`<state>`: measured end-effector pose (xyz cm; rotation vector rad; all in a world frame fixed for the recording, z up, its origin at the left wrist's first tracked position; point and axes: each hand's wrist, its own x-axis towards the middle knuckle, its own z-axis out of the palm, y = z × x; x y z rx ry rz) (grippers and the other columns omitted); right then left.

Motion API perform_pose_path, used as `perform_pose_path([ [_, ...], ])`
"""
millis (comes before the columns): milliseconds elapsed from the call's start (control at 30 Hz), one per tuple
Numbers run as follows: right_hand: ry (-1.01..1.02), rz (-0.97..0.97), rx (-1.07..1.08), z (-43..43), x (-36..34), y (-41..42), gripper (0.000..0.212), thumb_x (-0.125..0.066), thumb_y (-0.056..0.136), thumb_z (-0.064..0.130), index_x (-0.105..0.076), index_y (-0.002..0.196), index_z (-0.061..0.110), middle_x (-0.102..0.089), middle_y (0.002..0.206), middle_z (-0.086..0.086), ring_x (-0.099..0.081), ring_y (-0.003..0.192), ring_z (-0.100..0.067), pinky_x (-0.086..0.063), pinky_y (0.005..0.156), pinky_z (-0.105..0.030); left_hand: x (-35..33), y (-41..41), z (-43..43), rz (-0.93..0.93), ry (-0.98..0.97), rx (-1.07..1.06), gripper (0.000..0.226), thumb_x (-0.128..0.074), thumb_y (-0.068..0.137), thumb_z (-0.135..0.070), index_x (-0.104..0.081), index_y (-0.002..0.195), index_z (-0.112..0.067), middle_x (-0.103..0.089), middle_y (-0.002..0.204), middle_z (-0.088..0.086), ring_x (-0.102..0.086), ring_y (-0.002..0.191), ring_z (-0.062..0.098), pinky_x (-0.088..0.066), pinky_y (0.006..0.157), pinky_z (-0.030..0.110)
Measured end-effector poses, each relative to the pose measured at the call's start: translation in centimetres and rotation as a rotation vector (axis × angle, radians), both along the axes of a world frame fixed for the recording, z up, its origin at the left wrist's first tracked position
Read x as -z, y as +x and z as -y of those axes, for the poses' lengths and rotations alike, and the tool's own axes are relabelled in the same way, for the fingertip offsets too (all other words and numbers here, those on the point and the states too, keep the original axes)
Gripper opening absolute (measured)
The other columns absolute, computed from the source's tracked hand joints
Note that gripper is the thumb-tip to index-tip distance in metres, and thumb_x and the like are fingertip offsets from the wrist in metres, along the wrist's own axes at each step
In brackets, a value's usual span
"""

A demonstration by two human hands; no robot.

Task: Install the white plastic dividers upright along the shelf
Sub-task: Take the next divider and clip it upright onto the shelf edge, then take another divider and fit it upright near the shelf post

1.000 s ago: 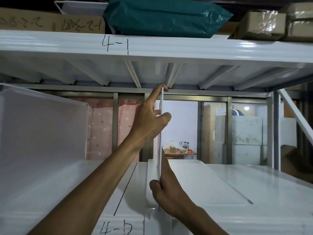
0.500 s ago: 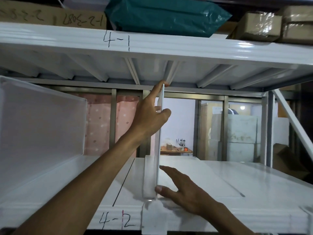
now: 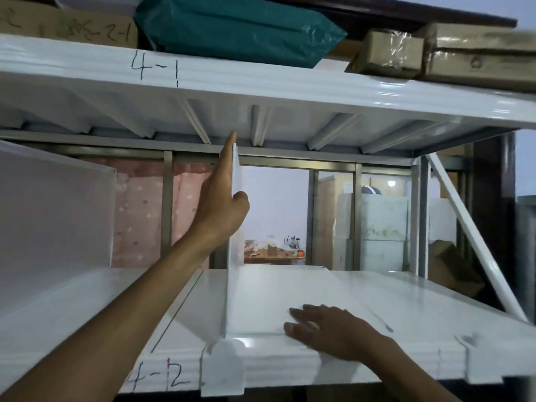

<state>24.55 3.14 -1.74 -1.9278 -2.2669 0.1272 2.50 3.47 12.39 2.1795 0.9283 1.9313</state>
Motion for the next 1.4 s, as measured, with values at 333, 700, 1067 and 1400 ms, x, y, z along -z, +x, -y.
perform_pose_path([
  [333, 0.024, -0.069, 0.003, 1.0, -0.6, 8.2, 0.079, -0.032, 0.076, 0.084, -0.038, 0.142, 0.040, -0.035, 0.151, 0.012, -0.033, 0.137, -0.015, -0.025, 0.110, -0.040, 2.6, 5.5, 1.0, 0.007, 0.528, -0.650, 0.056, -0.061, 0.080, -0.013, -0.055, 0.136, -0.013, -0.055, 0.139, 0.015, -0.049, 0.127, 0.036, -0.046, 0.097, 0.042],
  [700, 0.097, -0.085, -0.019, 0.4, -0.3, 16.3, 0.099, -0.034, 0.060, 0.095, -0.038, 0.141, 0.038, -0.039, 0.148, 0.015, -0.035, 0.135, -0.010, -0.033, 0.105, -0.037, 11.6, 13.6, -3.7, -0.545, -0.736, -0.571, 0.061, -0.059, 0.084, -0.054, -0.045, 0.136, -0.028, -0.056, 0.138, -0.001, -0.057, 0.122, 0.026, -0.049, 0.095, 0.034],
  [1067, 0.105, -0.052, -0.076, 0.0, -0.4, 17.6, 0.086, -0.032, 0.071, 0.088, -0.049, 0.130, 0.027, -0.054, 0.135, 0.005, -0.046, 0.124, -0.018, -0.039, 0.100, -0.041, 12.6, 13.4, -7.4, -0.430, -0.974, -0.602, 0.033, -0.067, 0.077, -0.048, -0.054, 0.075, -0.018, -0.058, 0.080, -0.004, -0.063, 0.075, 0.016, -0.045, 0.062, 0.023],
  [1400, 0.256, -0.072, -0.146, -1.3, 0.0, 18.5, 0.068, -0.036, 0.093, 0.011, -0.011, 0.150, 0.039, -0.027, 0.152, 0.010, -0.034, 0.132, -0.015, -0.033, 0.104, -0.030, 7.2, 16.1, -6.2, 0.399, -0.722, -0.023, 0.028, -0.068, 0.078, -0.027, -0.065, 0.105, -0.020, -0.066, 0.101, 0.004, -0.064, 0.086, 0.020, -0.057, 0.059, 0.026],
])
